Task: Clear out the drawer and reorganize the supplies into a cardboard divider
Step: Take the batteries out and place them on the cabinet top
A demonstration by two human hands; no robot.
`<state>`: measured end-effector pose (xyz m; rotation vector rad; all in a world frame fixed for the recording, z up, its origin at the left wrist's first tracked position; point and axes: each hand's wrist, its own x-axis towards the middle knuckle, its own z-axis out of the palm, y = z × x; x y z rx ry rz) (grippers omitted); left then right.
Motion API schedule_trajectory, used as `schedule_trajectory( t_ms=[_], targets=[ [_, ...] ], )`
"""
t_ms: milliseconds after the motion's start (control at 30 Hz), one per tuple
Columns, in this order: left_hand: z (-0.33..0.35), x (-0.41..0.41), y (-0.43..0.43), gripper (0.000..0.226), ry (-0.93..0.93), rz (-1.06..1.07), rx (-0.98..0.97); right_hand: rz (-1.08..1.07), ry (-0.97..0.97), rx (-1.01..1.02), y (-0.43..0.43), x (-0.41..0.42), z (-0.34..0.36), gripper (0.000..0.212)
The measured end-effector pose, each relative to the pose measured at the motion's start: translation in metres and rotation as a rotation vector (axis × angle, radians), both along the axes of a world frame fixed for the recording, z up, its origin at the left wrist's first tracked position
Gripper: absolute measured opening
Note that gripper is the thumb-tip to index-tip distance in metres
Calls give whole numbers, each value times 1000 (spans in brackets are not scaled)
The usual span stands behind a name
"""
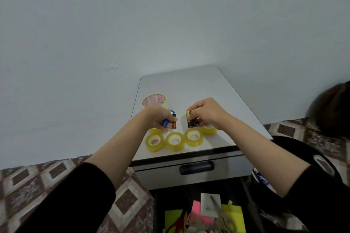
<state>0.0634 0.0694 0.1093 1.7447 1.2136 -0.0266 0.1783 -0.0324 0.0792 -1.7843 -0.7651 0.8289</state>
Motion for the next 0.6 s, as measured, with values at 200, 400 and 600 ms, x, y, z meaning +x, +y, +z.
schedule_trajectory(
  t_ms=[200, 400, 600],
  targets=[
    [-12, 30, 13, 24, 113, -80, 128, -61, -12, -9, 28, 17, -7, 17],
    [-21, 45, 10, 23, 237, -189, 287, -49, -119, -58, 32, 17, -16, 14],
    [-27, 45, 11, 22, 290, -186, 283, 18, -249, -132, 36, 12, -15, 15]
  ],
)
